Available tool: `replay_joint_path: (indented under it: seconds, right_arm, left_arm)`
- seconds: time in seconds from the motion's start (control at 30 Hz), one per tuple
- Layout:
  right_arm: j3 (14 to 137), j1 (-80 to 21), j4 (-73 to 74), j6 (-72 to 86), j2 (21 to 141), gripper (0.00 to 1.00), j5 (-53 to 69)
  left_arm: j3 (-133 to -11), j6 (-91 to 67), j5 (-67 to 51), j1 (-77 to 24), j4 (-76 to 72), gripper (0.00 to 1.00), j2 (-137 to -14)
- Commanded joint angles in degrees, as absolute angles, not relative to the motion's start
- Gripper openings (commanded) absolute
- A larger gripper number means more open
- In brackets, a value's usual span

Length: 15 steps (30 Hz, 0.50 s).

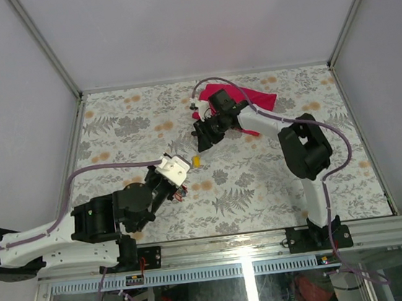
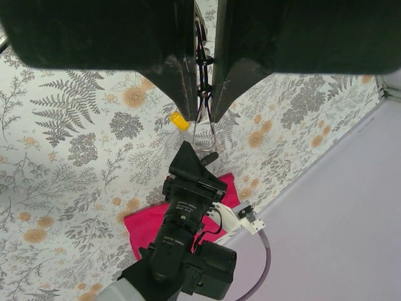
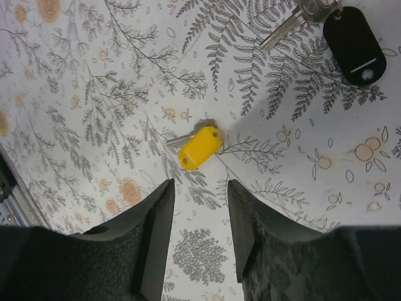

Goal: Put the keys on the keyring

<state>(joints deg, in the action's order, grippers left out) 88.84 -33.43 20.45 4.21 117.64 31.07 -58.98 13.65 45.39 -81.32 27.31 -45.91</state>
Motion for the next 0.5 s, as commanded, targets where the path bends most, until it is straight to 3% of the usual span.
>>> replay_joint_path:
  seconds: [0.0,0.47]
  right_arm:
    - [95.0,-32.9,24.1,-1.9,122.9,0.46,36.7]
    - [101.0,-32.9,22.9,-1.5,131.5,0.46,40.1]
  left_arm:
    - [-61.3,12.9,47.4,-81.1,26.5,0.00,-46.1]
    - [-61.4,13.6,48.1,-81.0,26.2,0.00,-47.9]
